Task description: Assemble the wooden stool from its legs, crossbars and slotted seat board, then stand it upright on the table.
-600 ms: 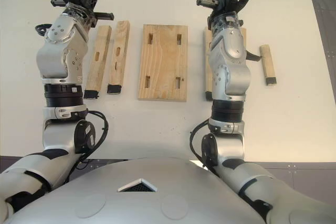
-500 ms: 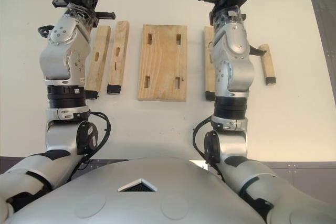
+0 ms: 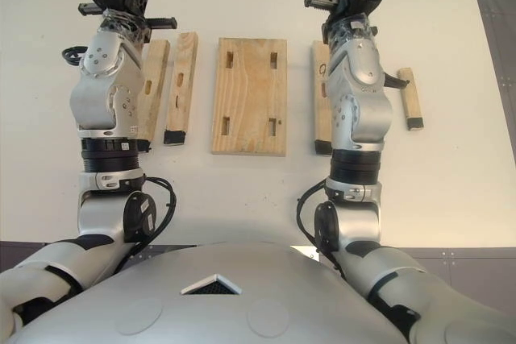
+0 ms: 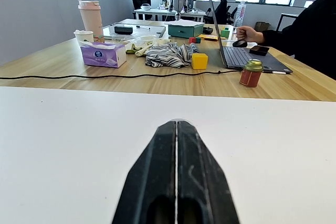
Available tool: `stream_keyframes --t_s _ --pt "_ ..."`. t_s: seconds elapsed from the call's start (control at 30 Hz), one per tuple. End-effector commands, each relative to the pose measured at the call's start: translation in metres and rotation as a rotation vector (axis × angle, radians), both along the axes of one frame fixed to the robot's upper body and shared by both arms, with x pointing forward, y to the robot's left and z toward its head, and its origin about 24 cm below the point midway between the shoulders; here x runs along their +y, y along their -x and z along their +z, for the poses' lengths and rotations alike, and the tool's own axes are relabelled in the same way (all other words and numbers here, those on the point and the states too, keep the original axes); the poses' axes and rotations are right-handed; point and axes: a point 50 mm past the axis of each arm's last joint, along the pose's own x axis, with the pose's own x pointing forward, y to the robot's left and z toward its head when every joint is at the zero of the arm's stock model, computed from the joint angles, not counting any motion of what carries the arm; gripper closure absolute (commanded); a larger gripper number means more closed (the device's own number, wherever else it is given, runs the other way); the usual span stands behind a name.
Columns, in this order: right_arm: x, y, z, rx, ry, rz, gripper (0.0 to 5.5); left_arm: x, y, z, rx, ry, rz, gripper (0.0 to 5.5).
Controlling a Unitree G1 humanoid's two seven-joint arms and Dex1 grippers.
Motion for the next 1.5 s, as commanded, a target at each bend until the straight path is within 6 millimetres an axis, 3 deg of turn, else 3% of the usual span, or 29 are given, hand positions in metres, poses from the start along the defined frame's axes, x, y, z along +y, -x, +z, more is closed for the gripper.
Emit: stream_keyframes --t_s 0.03,0.23,0.43,0.53,0.67,0.77,0.87,0.97,1.07,1.27,1.5 --pt "-0.004 -0.003 0.005 -0.002 0.037 0.002 5.48 0.003 0.001 -0.002 0.017 0.054 0.031 5.5" --pt "-0.01 -0.005 0.004 0.0 0.049 -0.018 5.48 -0.008 0.001 -0.005 0.031 0.093 0.016 5.5" --pt "-0.005 -0.002 0.001 -0.004 0.044 -0.005 5.48 0.0 0.0 -0.004 0.025 0.081 0.002 5.5" --pt "-0.005 0.0 -0.003 0.005 0.04 -0.014 5.5 0.006 0.004 -0.002 0.016 0.023 -0.043 5.04" --pt "-0.007 0.006 -0.011 0.02 0.029 -0.041 5.5 0.058 0.026 -0.027 0.178 -0.14 -0.1 4.47" --pt "-0.01 0.008 -0.016 0.033 0.009 -0.076 5.5 0.095 0.04 -0.045 0.32 -0.097 0.014 3.98" --pt "-0.012 0.009 -0.018 0.03 0.001 -0.104 5.5 0.108 0.049 -0.048 0.4 -0.136 0.027 3.51" --pt "-0.014 0.012 -0.023 0.041 -0.006 -0.125 5.5 0.109 0.057 -0.051 0.476 -0.142 -0.033 3.04" --pt "-0.016 0.014 -0.025 0.047 -0.01 -0.15 5.5 0.116 0.063 -0.058 0.556 -0.239 -0.068 3.04" --pt "-0.017 0.016 -0.028 0.06 -0.009 -0.16 5.5 0.121 0.104 -0.09 0.779 -0.131 -0.078 3.04" --pt "-0.02 0.017 -0.029 0.071 -0.006 -0.174 5.5 0.119 0.135 -0.104 0.927 -0.062 -0.125 4.17"
